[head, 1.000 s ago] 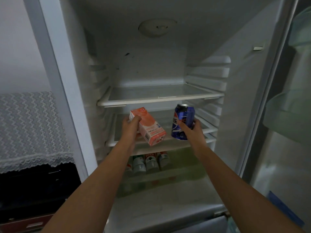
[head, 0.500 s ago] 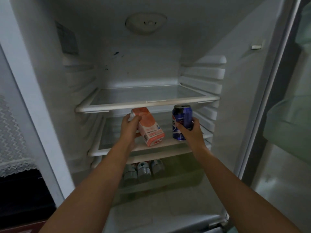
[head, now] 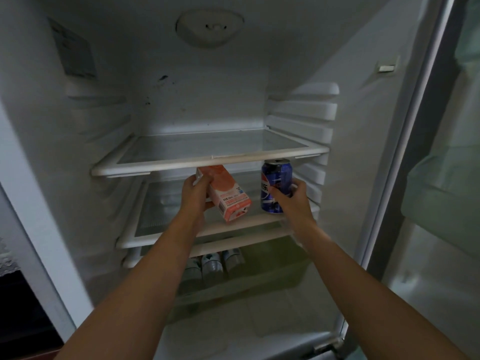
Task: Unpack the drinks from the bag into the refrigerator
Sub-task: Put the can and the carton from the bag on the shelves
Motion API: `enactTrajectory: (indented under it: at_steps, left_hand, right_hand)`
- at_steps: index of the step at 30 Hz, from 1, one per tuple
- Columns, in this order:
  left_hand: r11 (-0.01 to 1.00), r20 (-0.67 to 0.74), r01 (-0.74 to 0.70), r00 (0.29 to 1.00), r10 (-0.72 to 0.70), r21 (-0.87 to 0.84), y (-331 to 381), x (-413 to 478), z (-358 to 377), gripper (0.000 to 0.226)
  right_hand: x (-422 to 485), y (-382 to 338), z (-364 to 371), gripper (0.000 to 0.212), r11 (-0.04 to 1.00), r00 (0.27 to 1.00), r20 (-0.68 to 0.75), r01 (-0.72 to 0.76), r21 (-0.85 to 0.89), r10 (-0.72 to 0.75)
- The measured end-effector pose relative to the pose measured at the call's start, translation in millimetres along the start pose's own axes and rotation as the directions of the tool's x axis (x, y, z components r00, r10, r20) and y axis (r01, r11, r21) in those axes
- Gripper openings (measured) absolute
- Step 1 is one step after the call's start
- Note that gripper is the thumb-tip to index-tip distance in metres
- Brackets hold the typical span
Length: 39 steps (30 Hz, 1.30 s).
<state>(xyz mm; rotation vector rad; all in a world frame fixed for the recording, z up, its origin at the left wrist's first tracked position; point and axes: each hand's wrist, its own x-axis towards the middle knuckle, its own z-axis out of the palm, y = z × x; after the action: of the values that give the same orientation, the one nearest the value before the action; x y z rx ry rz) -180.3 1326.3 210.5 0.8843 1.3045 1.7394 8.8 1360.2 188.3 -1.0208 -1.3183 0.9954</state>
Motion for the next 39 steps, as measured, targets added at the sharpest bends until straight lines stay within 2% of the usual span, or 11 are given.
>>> enactTrajectory:
  at_steps: [6,7,11,14,17,19,22,27,33,39]
  left_hand:
    - [1.000,-0.012,0.009,1.000,-0.009,0.011,-1.1,3.2,-2.8,0.044]
    - [1.000,-0.014,0.010,1.000,-0.010,0.011,-1.7,3.7,-3.1,0.044]
    - [1.000,-0.023,0.024,0.999,-0.024,0.008,-3.2,6.0,-5.5,0.046]
    - [1.000,-0.022,0.014,1.000,-0.014,0.005,-4.8,7.3,-8.1,0.044]
    - [1.000,-0.020,0.000,1.000,0.000,0.012,-6.5,9.3,-10.1,0.043]
    - [1.000,-0.021,0.005,1.000,-0.005,0.009,-7.6,12.1,-10.7,0.043]
    - [1.000,-0.020,0.015,1.000,-0.014,0.010,-8.5,15.1,-9.2,0.044]
    - [1.000,0.006,0.020,1.000,-0.020,0.010,-13.7,18.9,-6.1,0.045]
    - [0.999,0.015,0.017,1.000,-0.016,-0.038,-23.4,24.4,-7.9,0.044]
    - [0.998,0.041,-0.006,0.999,0.009,-0.068,-26.9,27.7,-11.3,0.045]
  right_hand:
    - [7.9,-1.8,-2.5,0.026,0.993,0.995,0.064,0.084,-0.088,-0.079]
    - [8.6,-3.1,-1.9,0.031,0.990,0.994,0.075,0.093,-0.109,-0.085]
    - [12.4,-3.3,0.7,0.072,0.992,0.998,0.068,0.022,-0.122,-0.013]
    - [15.4,-3.9,3.5,0.076,0.990,0.997,0.067,-0.024,-0.139,0.034]
    - [18.0,-6.5,9.1,0.076,0.975,0.998,0.056,-0.008,-0.220,0.021]
    - [22.3,-1.9,11.2,0.089,0.954,0.999,0.034,0.040,-0.298,-0.031]
    - [23.6,0.7,13.5,0.100,0.948,0.998,0.028,0.070,-0.312,-0.064]
    - [22.9,-4.4,13.2,0.071,0.967,1.000,0.020,0.008,-0.254,-0.003]
    - [32.4,-4.0,7.3,0.052,0.955,0.996,0.078,0.053,-0.291,-0.031]
    - [34.1,5.4,6.5,0.051,0.966,0.999,0.043,0.040,-0.254,-0.030]
